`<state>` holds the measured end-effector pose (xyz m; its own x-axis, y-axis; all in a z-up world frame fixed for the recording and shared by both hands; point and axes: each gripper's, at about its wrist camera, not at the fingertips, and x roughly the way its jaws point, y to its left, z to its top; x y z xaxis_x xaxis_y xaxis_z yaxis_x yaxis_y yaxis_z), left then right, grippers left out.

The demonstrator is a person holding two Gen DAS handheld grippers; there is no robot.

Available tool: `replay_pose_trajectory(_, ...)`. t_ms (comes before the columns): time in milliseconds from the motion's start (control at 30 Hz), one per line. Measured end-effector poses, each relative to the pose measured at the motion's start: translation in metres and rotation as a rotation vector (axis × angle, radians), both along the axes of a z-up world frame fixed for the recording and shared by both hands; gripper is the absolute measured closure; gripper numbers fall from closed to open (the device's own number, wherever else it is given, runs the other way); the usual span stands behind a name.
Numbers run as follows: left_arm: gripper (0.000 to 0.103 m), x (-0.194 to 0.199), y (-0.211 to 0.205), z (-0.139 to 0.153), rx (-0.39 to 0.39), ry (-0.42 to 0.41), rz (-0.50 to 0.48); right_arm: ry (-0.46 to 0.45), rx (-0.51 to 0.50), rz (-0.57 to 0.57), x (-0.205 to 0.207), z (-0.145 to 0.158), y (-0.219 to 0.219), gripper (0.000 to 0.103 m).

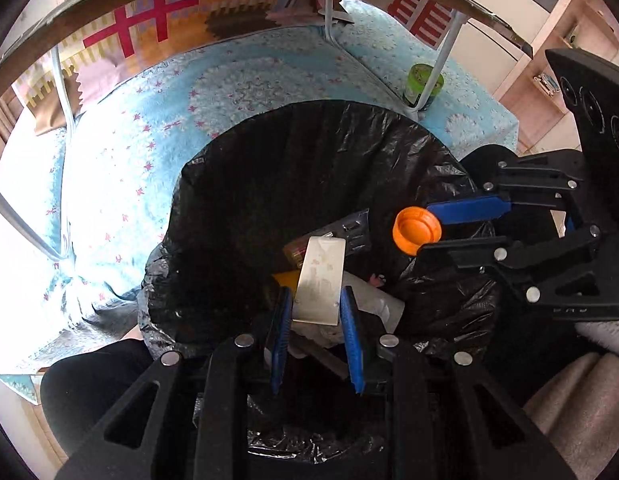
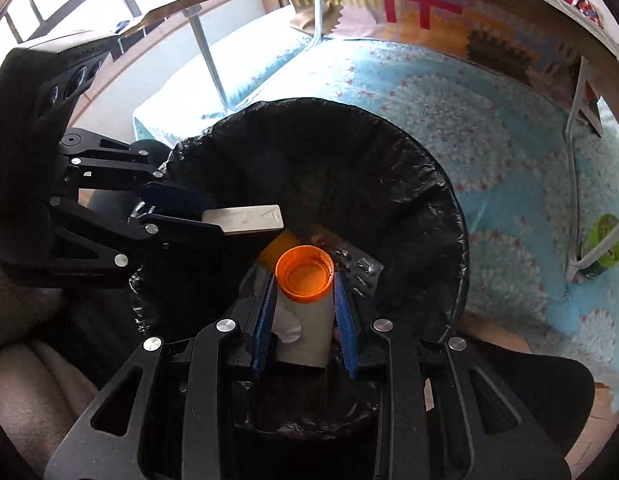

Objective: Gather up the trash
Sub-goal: 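Open both tools to drop the strip and cap into the bin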

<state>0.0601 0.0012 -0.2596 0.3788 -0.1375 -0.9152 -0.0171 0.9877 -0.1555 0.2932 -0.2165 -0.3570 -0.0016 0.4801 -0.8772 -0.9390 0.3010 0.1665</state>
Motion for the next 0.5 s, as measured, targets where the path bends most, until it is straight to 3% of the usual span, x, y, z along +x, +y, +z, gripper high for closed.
replay_pose_trajectory(167, 0.076, -0.002, -0.002, 0.006, -0.019, -0.019, -0.022, 0.017, 0.013, 0.002, 0.0, 0.002, -0.003, 0.066)
replay_pose_trajectory(233, 0.055, -0.003, -0.002, 0.008, -0.01, -0.018, -0.021, 0.024, 0.019, -0.004, 0.0, 0.004, -0.003, 0.064)
replay_pose_trajectory(267, 0.052, -0.004, -0.003, 0.01, -0.01, -0.024, -0.02, 0.025, 0.019, -0.008, 0.001, 0.004, -0.005, 0.064)
replay_pose_trajectory(400, 0.052, -0.009, -0.002, 0.022, -0.029, -0.051, -0.015, 0.035, 0.014, -0.021, 0.002, 0.011, -0.01, 0.063)
replay_pose_trajectory(500, 0.048, -0.015, -0.003, 0.032, -0.046, -0.065, -0.019, 0.05, 0.013, -0.03, 0.001, 0.021, -0.015, 0.054)
